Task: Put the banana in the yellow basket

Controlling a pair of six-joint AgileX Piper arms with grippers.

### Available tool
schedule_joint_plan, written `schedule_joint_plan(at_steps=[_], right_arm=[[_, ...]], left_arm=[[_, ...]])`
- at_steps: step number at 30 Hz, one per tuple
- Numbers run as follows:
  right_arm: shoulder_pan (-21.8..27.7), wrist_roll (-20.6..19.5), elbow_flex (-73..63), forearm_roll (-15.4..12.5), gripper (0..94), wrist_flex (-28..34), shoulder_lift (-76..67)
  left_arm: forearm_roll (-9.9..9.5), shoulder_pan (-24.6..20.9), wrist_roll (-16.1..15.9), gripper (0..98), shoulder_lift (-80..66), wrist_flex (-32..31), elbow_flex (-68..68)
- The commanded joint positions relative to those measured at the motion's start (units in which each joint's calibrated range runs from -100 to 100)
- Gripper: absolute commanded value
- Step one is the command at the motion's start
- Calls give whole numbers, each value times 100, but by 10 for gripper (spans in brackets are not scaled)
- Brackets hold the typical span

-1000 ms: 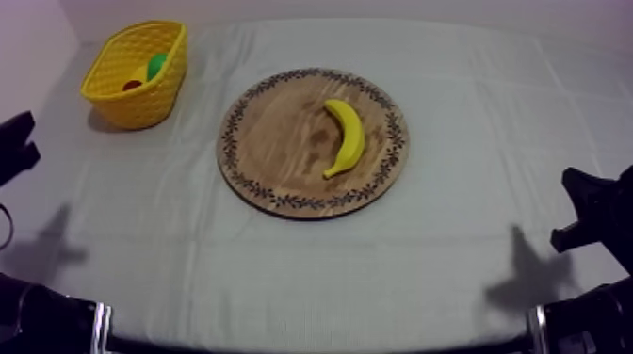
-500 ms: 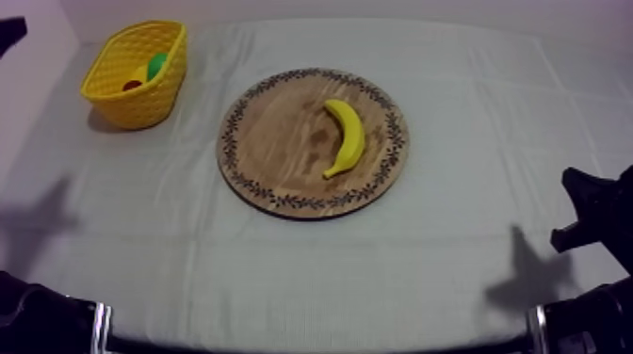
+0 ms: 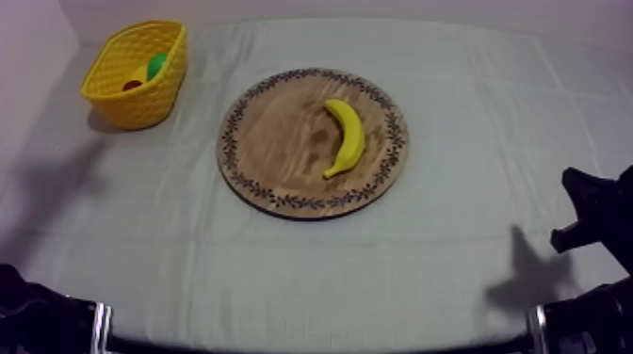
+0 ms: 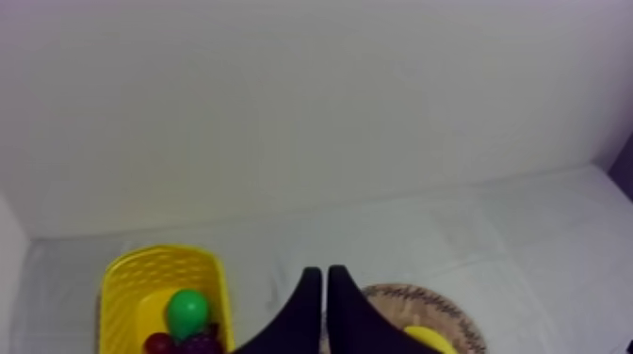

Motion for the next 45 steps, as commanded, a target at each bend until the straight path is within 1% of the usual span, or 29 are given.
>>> schedule_joint_plan(at_steps=[1,11,20,28,33,37,40,42,43,45], right_arm=[[0,-13,-3,2,3,-5,0],[0,-13,-3,2,3,-5,0],[0,-13,-3,2,3,-5,0],[0,-13,-3,2,3,-5,0],[0,-13,-3,2,3,-5,0],[0,-13,-3,2,3,-5,0],[0,-13,-3,2,3,-5,0],[0,-13,-3,2,3,-5,0],[0,-13,-3,2,3,-5,0],[0,-13,-3,2,3,-5,0]], left_arm=[[-63,230,127,0,367,10,-503],[-334,893,459,0,1396,465,-1478],[-726,1397,1086,0,2557,911,-2466],[-987,1810,1557,0,3712,1346,-3107],[-1130,1984,1973,0,4351,1466,-3174],[-1251,2080,2232,0,4813,1499,-3244],[-1355,2133,2361,0,5125,1509,-3304],[-1389,2149,2392,1,5298,1511,-3334],[-1400,2154,2398,12,5372,1512,-3344],[-1412,2160,2411,88,5493,1510,-3357]])
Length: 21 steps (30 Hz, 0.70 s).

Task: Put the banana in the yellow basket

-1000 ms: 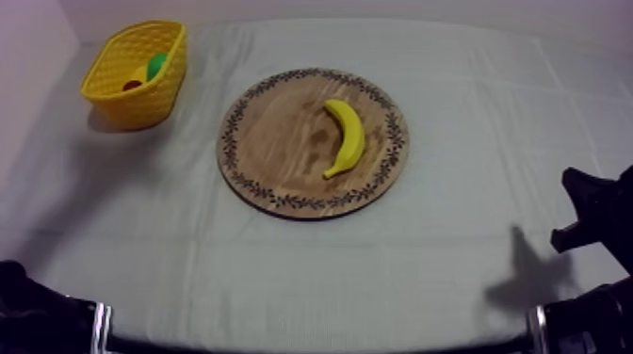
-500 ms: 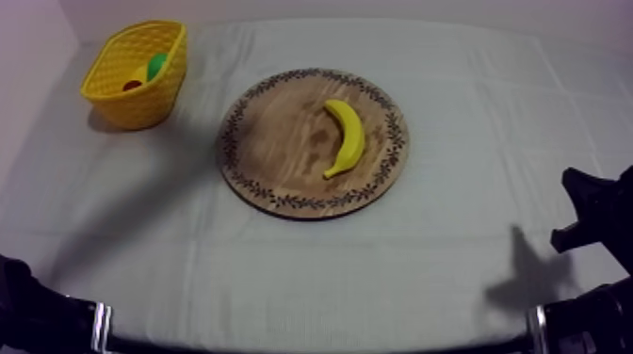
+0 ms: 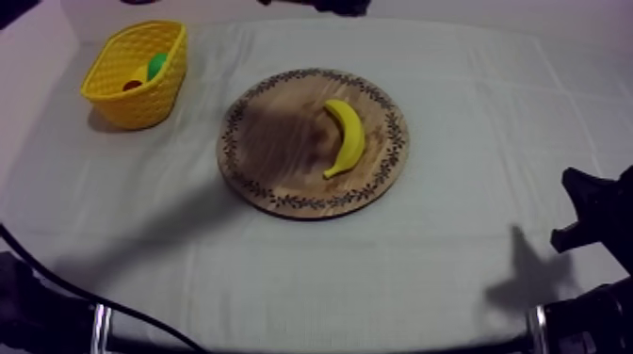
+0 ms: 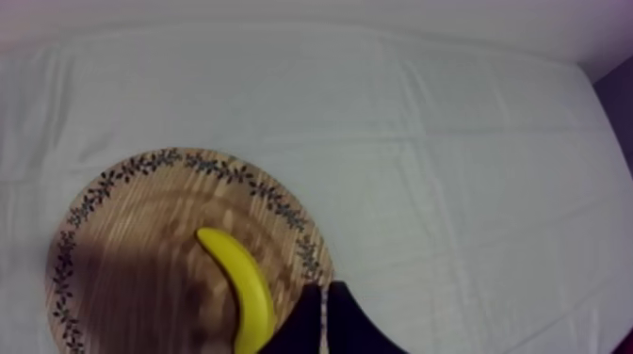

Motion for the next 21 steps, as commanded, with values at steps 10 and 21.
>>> schedule_joint_plan(at_steps=[10,21], right_arm=[[0,1,-3,2,3,3,0],[0,1,-3,2,3,3,0]], left_arm=[[165,15,-38,688,316,56,-221],[360,-11,-30,771,503,528,-268]])
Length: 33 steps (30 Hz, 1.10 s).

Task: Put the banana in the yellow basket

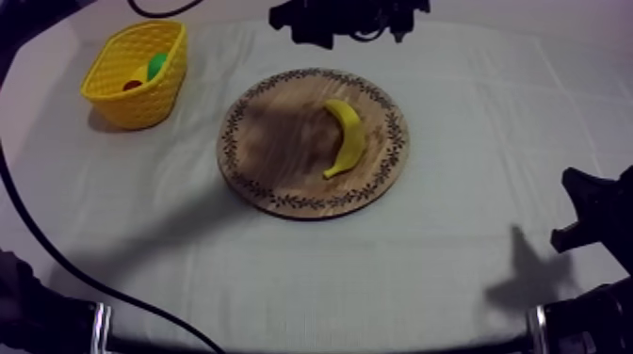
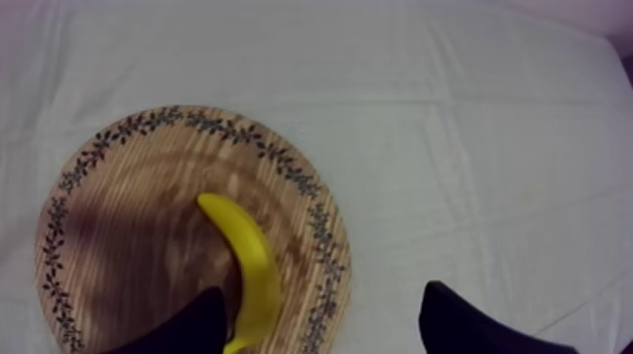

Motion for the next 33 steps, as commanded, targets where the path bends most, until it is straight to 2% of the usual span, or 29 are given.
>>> schedule_joint_plan(at_steps=[1,18,33], right_arm=[[0,1,-3,2,3,3,0],[0,1,-3,2,3,3,0],[0,1,-3,2,3,3,0]], left_arm=[[17,-27,5,771,71,12,13],[161,-198,119,767,1400,157,-63],[237,-224,229,740,2625,158,-877]])
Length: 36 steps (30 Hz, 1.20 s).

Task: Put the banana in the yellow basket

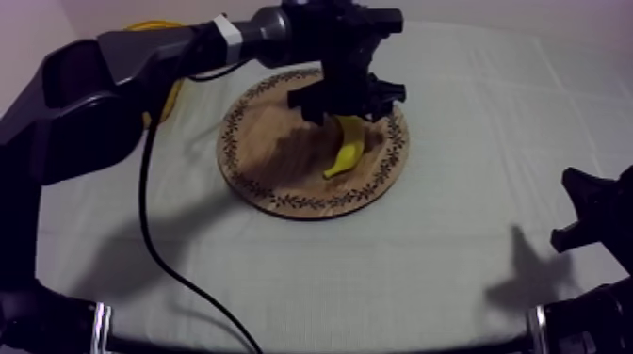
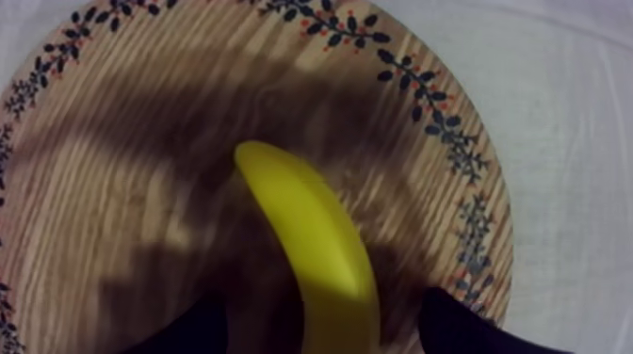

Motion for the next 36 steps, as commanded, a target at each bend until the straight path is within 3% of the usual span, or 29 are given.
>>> schedule_joint_plan(at_steps=[1,13,16,24,36], right_arm=[[0,1,-3,2,3,-6,0],[0,1,-3,2,3,-6,0],[0,1,-3,2,3,-6,0],[0,1,-3,2,3,-6,0],[0,1,-3,2,3,-6,0]], left_arm=[[5,-5,5,738,130,-3,-118],[13,-28,-62,686,534,-82,-428],[10,-36,-130,618,569,-155,-443],[43,-92,-349,269,589,-434,-402],[126,-159,-564,187,107,-471,-205]])
